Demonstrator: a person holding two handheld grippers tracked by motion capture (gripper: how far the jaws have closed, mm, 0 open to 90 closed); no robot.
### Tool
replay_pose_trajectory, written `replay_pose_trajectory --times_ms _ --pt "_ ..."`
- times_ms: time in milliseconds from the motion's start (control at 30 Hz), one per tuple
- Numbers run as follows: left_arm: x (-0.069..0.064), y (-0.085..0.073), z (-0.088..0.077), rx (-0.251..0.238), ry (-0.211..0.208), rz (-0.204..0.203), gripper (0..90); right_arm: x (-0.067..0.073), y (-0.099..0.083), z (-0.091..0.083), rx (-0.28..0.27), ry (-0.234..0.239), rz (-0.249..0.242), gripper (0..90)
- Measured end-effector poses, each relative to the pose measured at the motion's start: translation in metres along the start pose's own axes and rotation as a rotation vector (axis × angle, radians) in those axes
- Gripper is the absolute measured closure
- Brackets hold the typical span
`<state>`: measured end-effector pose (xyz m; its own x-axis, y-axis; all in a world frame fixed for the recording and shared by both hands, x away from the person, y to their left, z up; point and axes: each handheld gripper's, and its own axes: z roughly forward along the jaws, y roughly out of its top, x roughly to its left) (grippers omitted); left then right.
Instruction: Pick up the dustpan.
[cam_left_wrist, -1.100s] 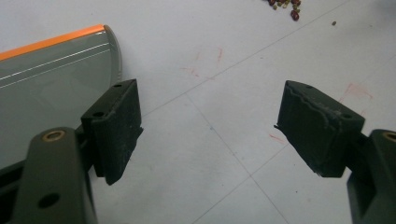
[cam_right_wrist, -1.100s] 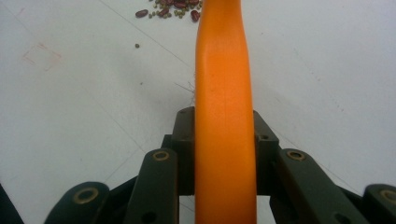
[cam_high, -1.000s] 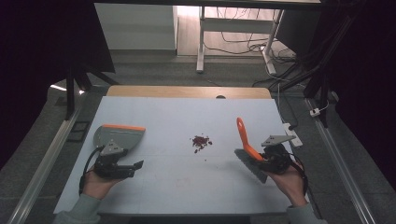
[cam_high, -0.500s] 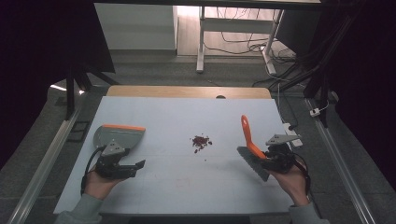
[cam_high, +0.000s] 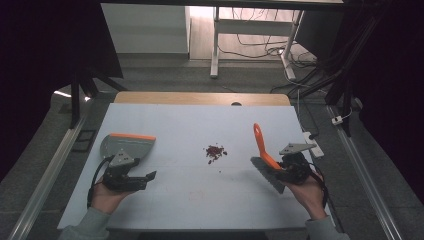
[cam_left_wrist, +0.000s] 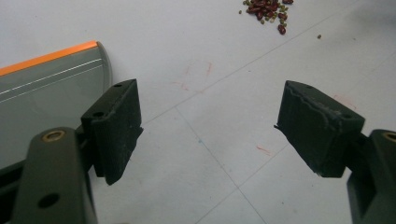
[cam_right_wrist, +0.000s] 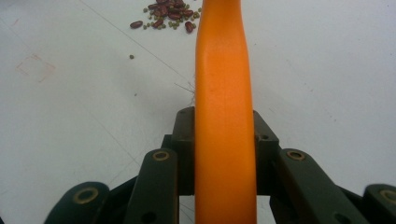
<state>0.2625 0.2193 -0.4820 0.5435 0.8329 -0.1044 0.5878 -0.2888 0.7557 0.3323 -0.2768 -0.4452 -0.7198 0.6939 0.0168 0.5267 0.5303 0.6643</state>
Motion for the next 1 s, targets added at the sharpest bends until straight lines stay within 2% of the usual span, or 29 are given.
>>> replay_pose_trajectory --times_ms 133,300,400,633,733,833,1000 --pt "-0.002 0.003 -0.001 0.003 0.009 0.003 23.0 -0.001 0.001 -0.002 -0.003 -0.003 0.001 70.4" --pt "-0.004 0.01 -0.007 0.006 0.021 0.0 23.0 -0.005 0.004 -0.007 -0.034 0.008 0.003 70.4" --pt "-0.006 0.018 -0.009 0.029 0.041 0.005 23.0 -0.005 0.003 -0.007 -0.029 0.004 0.003 70.4" --pt "-0.005 0.035 -0.018 0.063 0.093 -0.05 23.0 -0.005 0.002 -0.002 -0.015 0.016 -0.005 70.4" --pt "-0.001 0.037 -0.019 0.076 0.098 -0.067 22.9 -0.004 0.002 -0.002 -0.015 0.012 -0.007 70.4" --pt "0.003 0.037 -0.019 0.11 0.113 -0.054 22.5 -0.004 0.003 -0.002 -0.014 0.008 -0.008 70.4" --pt "0.017 0.034 -0.024 0.126 0.132 -0.07 21.4 -0.004 0.005 -0.005 -0.017 -0.008 -0.011 70.4"
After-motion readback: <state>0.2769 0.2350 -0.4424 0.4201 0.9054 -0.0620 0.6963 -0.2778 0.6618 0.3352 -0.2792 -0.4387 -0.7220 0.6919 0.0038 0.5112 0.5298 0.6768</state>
